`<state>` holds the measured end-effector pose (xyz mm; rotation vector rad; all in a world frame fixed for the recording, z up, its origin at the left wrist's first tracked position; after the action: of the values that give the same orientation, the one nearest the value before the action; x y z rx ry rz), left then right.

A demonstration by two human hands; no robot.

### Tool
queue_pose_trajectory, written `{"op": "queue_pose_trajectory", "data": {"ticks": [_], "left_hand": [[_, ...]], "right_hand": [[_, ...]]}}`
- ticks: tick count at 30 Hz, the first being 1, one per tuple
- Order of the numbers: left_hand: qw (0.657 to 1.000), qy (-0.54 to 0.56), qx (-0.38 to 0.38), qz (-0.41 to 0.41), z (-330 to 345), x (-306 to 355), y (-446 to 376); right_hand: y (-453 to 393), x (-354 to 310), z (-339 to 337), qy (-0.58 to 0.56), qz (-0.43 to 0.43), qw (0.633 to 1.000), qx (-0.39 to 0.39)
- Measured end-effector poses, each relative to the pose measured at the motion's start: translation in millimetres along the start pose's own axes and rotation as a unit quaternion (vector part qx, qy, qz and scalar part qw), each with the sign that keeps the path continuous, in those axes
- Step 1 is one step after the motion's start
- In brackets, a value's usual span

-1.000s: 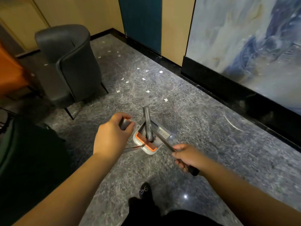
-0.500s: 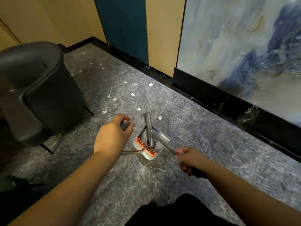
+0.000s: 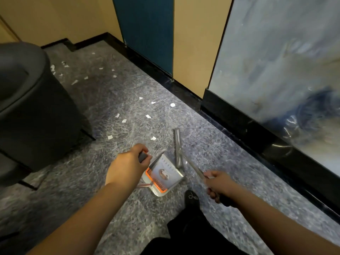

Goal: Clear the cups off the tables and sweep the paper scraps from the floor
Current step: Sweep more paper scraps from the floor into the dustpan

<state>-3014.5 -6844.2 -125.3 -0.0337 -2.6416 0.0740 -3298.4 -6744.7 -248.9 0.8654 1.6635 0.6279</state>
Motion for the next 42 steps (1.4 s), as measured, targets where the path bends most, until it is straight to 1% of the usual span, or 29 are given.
{"op": "queue_pose_trajectory", "data": {"ticks": [5, 10, 13, 15, 19, 24, 28, 33, 38, 42], "left_hand": [[0.999, -0.009, -0.034, -0.039, 34.3, 9.2, -79.0], [0.996, -0.024, -0.066, -0.049, 62.1, 16.6, -147.5], [0.994, -0.030, -0.099, -0.044, 81.9, 20.6, -171.7], [0.993, -0.033, -0.104, -0.035, 88.3, 20.3, -185.9], [0.993, -0.046, -0.100, -0.034, 89.0, 10.1, -212.8], [0.994, -0.046, -0.094, -0.030, 85.3, 5.9, -220.7], [0.994, -0.053, -0.089, -0.026, 87.1, 8.5, -224.1], [0.994, -0.065, -0.090, -0.024, 87.6, 9.6, -231.0], [0.993, -0.071, -0.088, -0.025, 89.0, 11.2, -231.8], [0.993, -0.074, -0.086, -0.019, 87.7, 13.9, -227.9]], "right_hand": [[-84.6, -64.1, -41.3, 0.049, 0.018, 0.998, -0.017], [-156.0, -112.3, -68.4, 0.112, 0.023, 0.993, -0.013], [-187.3, -122.8, -68.8, 0.166, 0.010, 0.986, -0.013], [-203.1, -123.5, -64.0, 0.205, 0.006, 0.978, -0.025], [-224.1, -118.9, -49.6, 0.253, 0.053, 0.965, -0.052], [-242.8, -109.5, -34.7, 0.213, 0.116, 0.968, -0.064], [-258.6, -108.0, -29.9, 0.205, 0.112, 0.970, -0.063], [-264.9, -100.6, -24.1, 0.229, 0.134, 0.961, -0.076], [-250.0, -92.3, -13.3, 0.219, 0.157, 0.960, -0.077], [-226.7, -84.2, -3.9, 0.162, 0.169, 0.967, -0.100]]}}
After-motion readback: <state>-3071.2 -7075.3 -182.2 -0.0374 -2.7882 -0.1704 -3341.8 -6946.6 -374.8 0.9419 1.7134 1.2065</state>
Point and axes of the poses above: each hand's wrist, its own y-axis away from the middle knuckle, its own z-axis out of the palm, x = y × z, the point moved 10 cm from there along -y, towards the middle knuckle, and after that the axes turned 5 degrees about x, right-handed, at the moved point
